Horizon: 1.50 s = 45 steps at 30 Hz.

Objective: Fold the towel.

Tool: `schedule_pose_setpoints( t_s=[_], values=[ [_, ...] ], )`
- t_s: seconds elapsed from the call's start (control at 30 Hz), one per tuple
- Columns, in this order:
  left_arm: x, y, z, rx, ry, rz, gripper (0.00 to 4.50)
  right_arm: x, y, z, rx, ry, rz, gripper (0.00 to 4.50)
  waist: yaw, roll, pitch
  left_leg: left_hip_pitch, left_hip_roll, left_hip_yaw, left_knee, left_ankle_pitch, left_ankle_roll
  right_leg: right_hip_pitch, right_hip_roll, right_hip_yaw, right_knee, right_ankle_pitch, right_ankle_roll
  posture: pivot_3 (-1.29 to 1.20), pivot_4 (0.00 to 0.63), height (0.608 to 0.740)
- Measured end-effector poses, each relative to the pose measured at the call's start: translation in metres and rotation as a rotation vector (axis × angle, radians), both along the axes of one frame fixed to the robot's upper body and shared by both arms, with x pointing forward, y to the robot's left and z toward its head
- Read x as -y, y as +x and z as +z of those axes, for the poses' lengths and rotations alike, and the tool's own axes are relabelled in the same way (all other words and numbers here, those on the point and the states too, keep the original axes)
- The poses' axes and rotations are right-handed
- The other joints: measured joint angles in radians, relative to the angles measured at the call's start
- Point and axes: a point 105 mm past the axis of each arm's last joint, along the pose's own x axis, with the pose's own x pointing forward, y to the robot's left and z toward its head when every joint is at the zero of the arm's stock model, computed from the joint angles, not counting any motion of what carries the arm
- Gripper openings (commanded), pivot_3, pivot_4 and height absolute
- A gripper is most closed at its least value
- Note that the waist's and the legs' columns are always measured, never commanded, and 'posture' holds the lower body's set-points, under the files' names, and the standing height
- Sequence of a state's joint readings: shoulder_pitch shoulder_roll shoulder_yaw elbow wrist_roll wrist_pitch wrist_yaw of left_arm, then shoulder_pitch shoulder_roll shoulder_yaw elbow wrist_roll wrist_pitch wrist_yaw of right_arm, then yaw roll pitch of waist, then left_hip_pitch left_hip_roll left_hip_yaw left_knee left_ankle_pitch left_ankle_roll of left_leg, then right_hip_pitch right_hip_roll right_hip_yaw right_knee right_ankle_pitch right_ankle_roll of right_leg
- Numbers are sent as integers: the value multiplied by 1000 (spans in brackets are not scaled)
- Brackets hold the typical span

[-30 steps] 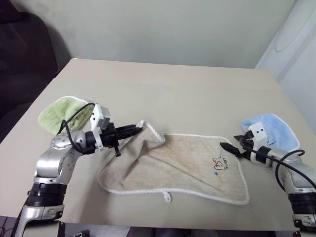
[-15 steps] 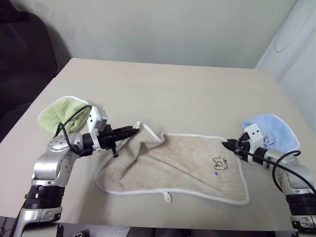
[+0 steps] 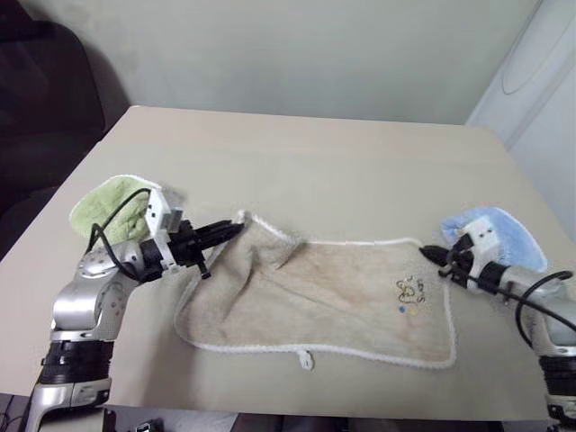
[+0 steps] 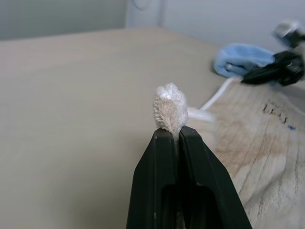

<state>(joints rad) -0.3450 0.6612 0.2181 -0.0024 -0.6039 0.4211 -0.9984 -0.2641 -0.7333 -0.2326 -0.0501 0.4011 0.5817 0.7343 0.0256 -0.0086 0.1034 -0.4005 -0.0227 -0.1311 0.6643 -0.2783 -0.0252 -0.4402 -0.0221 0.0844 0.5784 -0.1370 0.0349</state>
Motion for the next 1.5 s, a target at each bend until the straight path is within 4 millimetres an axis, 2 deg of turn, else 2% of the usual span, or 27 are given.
schedule_pose_setpoints(
  t_s=[0.1,0.2,0.33,0.4,0.47,0.53,0.63,0.77,0.87,0.93,1.03,1.1,1.2,1.4,1.5],
  values=[
    [2,15,27,91,-51,43,0,6,14,41,127,-27,-37,22,4,-2,1,0,0,-1,1,1,1,1,0,0,0,1,-2,0,150,740],
    [5,37,57,184,-98,96,0,8,29,69,218,-41,-71,22,7,-2,1,0,0,-1,1,6,8,1,0,0,-1,3,-1,0,150,740],
    [13,77,82,253,-129,183,0,14,58,101,308,-51,-140,22,8,0,4,-1,0,0,1,9,14,0,-1,0,-3,8,5,0,150,740],
    [25,96,104,314,-132,209,0,16,70,131,397,-49,-166,22,10,0,6,-5,0,0,1,10,15,-3,-1,0,-5,12,8,0,150,740],
    [28,101,125,376,-146,218,0,15,72,153,474,-55,-169,22,9,-1,5,-5,0,-1,-1,9,14,-3,-1,-1,-6,14,10,0,150,740],
    [21,101,138,414,-182,223,0,19,67,162,514,-52,-165,22,9,0,5,-3,0,-1,-3,8,14,-2,-1,-1,-7,14,10,0,150,740],
    [0,94,126,399,-208,222,0,25,50,147,485,-24,-124,22,8,0,5,-3,0,0,-3,8,13,-1,0,-1,-9,13,9,0,150,740],
    [-20,74,69,260,-190,178,0,23,14,103,362,40,-46,22,6,-1,5,-3,0,0,1,8,13,1,1,-1,-10,11,7,0,150,740],
    [-31,53,32,143,-169,156,0,20,-14,65,232,62,4,22,6,-4,7,-4,-1,0,4,9,13,1,0,0,-7,10,6,0,150,740],
    [-31,29,17,87,-122,101,0,13,-38,41,131,85,59,22,7,-4,7,-6,-1,0,4,5,6,0,0,0,-6,7,6,0,150,740],
    [-30,-1,-11,-38,-59,41,0,10,-60,13,-2,122,91,22,2,-4,7,-5,-1,1,4,2,1,1,0,1,-4,-6,13,0,150,740],
    [-28,-16,-27,-112,-38,14,0,8,-68,5,-45,138,107,22,0,-4,7,-5,-1,1,4,2,1,0,0,1,-4,-7,12,0,150,740],
    [-26,-34,-41,-182,-10,-12,0,6,-77,4,-74,149,135,22,0,-4,7,-5,-1,0,3,1,0,-1,1,2,-3,-7,12,0,150,740],
    [-34,-44,-45,-212,6,8,0,3,-93,-7,-159,130,187,22,1,-5,6,-4,-1,0,1,-1,0,-1,1,2,-3,-8,10,0,150,740],
    [-38,-43,-40,-200,-11,23,0,3,-93,-6,-160,126,195,22,-1,-5,6,-4,-1,0,1,-1,0,-1,1,2,-3,-8,10,0,150,740]
  ],
)
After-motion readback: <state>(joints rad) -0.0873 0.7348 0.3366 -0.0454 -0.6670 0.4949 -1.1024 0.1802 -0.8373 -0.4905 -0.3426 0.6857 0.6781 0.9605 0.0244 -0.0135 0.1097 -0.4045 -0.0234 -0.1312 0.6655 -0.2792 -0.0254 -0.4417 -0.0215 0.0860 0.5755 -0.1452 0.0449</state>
